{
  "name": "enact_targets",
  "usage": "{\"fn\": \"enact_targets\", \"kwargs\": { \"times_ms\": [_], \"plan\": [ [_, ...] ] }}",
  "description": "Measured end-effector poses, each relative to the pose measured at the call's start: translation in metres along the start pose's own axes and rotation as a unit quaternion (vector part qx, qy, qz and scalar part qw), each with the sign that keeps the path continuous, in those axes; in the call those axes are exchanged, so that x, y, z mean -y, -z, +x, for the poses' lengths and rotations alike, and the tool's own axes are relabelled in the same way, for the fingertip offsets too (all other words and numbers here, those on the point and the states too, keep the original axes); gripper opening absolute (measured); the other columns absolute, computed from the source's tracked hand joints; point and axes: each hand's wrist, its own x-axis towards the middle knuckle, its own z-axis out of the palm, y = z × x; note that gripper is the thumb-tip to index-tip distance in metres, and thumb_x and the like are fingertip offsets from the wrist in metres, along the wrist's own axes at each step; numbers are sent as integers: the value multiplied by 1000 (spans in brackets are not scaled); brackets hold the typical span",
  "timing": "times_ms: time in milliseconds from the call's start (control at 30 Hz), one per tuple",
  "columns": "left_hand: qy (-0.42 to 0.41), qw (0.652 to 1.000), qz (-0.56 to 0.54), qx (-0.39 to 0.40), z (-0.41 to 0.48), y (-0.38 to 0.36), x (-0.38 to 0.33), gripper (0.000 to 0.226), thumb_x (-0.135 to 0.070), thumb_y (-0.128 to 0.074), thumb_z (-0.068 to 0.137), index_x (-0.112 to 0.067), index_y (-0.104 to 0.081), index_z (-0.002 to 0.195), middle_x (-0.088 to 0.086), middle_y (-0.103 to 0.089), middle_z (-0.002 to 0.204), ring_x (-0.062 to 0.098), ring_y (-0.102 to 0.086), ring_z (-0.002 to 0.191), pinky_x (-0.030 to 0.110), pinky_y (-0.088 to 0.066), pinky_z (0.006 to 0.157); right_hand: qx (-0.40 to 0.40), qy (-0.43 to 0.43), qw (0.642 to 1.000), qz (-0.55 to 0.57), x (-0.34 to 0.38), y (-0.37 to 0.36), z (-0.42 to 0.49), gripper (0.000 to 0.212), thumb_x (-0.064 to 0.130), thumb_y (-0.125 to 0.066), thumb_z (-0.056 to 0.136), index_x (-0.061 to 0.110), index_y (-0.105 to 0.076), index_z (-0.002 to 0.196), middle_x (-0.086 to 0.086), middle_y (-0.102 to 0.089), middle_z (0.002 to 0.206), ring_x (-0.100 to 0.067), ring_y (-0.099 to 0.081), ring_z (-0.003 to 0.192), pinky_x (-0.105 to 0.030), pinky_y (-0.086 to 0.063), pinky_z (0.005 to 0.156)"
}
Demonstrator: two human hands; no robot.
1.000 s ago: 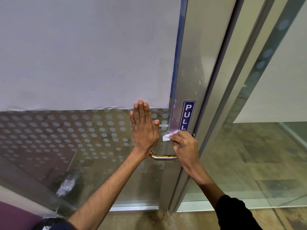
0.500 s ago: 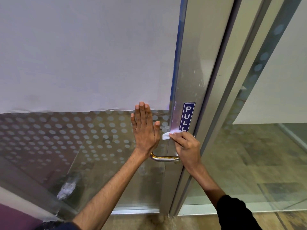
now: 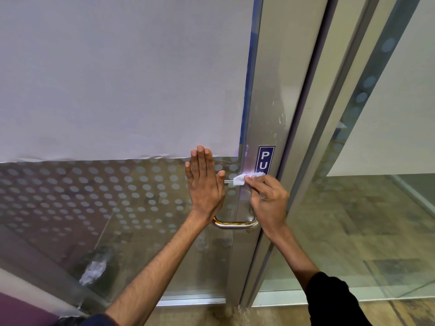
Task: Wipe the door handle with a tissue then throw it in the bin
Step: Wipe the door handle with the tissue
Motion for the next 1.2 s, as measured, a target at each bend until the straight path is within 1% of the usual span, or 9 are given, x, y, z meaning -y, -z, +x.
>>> {"fn": "enact_targets", "kwargs": {
  "times_ms": [133, 233, 333, 433, 633, 767, 833, 967, 1200],
  "plan": [
    [-9, 1000, 0, 0, 0, 1, 1, 61, -37, -11, 106, -14, 17, 155, -1, 27, 164, 15, 21, 153, 32, 16, 125, 60, -40, 997, -12, -3, 1, -15, 33, -14, -74, 72, 10, -78, 94, -3, -68, 74, -19, -64, 68, -37, -59, 65],
    [-19, 1000, 8, -8, 0, 3, 5, 59, -34, -13, 107, -14, 15, 156, -1, 25, 164, 14, 19, 153, 32, 13, 126, 76, -64, 995, -16, -1, 3, -15, 35, -16, -73, 70, 11, -79, 90, -2, -68, 72, -19, -65, 66, -37, -59, 62],
    [-45, 999, 24, -19, 0, 6, 10, 58, -35, -12, 108, -15, 12, 157, -1, 22, 166, 13, 16, 154, 31, 9, 126, 57, -57, 997, -1, 8, 8, -5, 28, -11, -75, 74, 10, -79, 92, -2, -68, 75, -16, -65, 69, -33, -59, 67],
    [-61, 997, 36, -29, 1, 6, 15, 58, -37, -12, 108, -14, 7, 158, 0, 18, 167, 13, 12, 155, 31, 5, 126, 6, -37, 999, 27, 18, 10, 16, 26, -9, -73, 77, 10, -78, 95, -2, -68, 78, -11, -62, 71, -22, -55, 69],
    [-81, 994, 52, -52, 3, 1, 23, 59, -41, -11, 108, -13, 2, 159, 1, 11, 168, 13, 7, 156, 29, 2, 126, -16, -16, 999, 34, 21, 6, 23, 30, -13, -71, 77, 9, -78, 97, -3, -67, 78, -16, -62, 71, -31, -55, 65],
    [-76, 995, 37, -46, 4, 1, 23, 58, -40, -8, 108, -12, 7, 158, 0, 15, 167, 13, 10, 155, 30, 6, 127, 24, -33, 999, 11, 8, 0, -7, 29, -12, -75, 74, 10, -78, 93, -5, -67, 75, -20, -64, 69, -38, -56, 63],
    [-73, 996, 30, -48, 5, 2, 23, 58, -39, -8, 108, -13, 10, 157, 0, 18, 166, 13, 14, 155, 31, 10, 127, 54, -53, 997, 4, 3, -2, -21, 28, -11, -75, 74, 10, -79, 91, -4, -68, 74, -21, -64, 68, -38, -57, 62],
    [-54, 998, 8, -42, 8, 4, 21, 57, -38, -7, 108, -15, 13, 156, -2, 22, 165, 13, 17, 154, 32, 12, 126, 80, -88, 993, -2, 5, 0, -22, 32, -14, -74, 71, 13, -80, 88, 1, -71, 74, -14, -66, 67, -29, -58, 66],
    [-80, 996, -15, -45, 10, 5, 30, 55, -35, -12, 109, -18, 7, 158, -5, 16, 167, 12, 12, 155, 32, 7, 127, 18, -84, 996, 22, 10, 9, 13, 26, -6, -73, 77, 12, -78, 95, 3, -70, 81, -5, -62, 71, -4, -48, 74]
  ]
}}
